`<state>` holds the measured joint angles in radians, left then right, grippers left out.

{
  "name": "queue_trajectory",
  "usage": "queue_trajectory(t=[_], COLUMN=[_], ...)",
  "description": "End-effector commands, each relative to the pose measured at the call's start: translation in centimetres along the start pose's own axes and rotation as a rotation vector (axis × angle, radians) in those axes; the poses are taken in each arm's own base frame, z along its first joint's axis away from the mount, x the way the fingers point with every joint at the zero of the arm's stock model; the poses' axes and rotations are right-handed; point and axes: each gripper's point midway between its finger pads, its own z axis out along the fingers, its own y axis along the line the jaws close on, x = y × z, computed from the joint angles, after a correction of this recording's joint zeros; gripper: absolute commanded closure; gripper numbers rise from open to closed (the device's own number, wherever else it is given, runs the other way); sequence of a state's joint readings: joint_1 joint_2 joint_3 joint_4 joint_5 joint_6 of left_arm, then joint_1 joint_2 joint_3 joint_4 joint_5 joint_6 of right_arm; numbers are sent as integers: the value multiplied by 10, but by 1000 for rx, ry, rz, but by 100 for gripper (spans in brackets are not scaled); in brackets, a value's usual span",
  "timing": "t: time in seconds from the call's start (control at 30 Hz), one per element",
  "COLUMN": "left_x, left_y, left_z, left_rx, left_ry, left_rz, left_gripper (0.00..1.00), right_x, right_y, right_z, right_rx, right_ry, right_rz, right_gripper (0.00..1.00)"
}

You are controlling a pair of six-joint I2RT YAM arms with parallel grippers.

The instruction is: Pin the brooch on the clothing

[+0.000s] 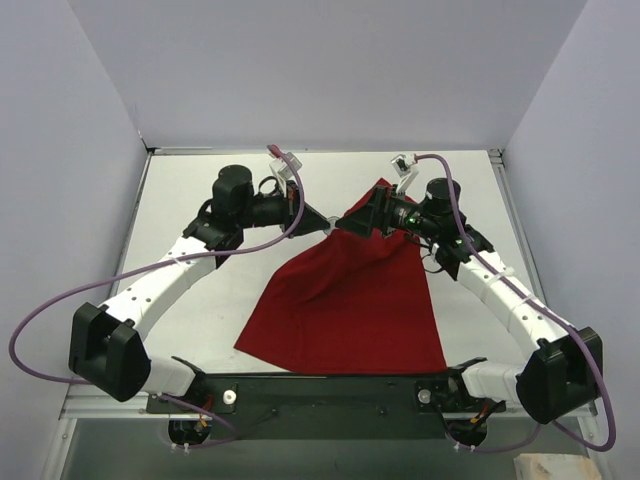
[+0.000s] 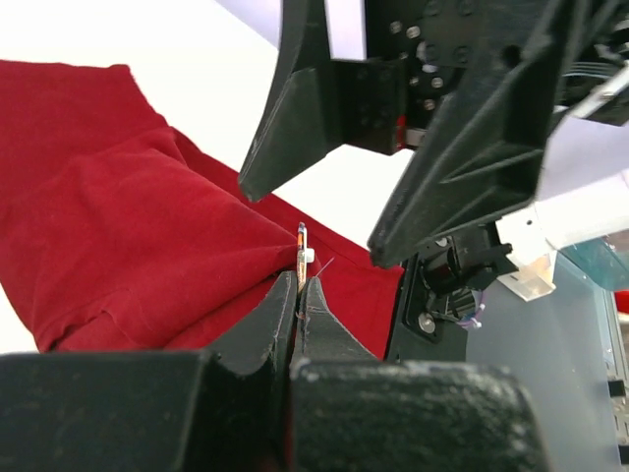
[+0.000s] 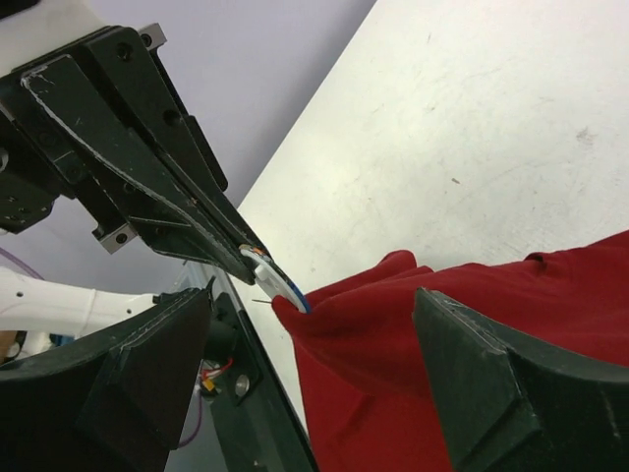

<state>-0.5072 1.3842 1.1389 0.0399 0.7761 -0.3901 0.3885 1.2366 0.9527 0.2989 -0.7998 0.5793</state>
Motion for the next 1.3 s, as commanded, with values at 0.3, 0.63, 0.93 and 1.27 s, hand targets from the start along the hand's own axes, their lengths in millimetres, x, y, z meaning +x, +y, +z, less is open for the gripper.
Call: queue_trajectory(t=[0.3, 0.63, 0.93, 1.27], left_x=[-23, -24, -23, -17], left_y=[-29, -28, -24, -22], left_z=[-10, -6, -6, -3], left_rx=[157, 176, 167, 193], left_ry=[-68, -67, -66, -31], left_rz=[48, 28, 19, 3], left_gripper=[100, 100, 100, 100], right_x=[-11, 8, 12, 9], right_y=[62, 65, 69, 75], right_z=[-10, -11, -14, -18], right_rx=[-295, -328, -350, -363], right_ry=[-51, 15, 34, 28], right_rz=[-51, -38, -40, -52], right_gripper=[29, 38, 59, 60])
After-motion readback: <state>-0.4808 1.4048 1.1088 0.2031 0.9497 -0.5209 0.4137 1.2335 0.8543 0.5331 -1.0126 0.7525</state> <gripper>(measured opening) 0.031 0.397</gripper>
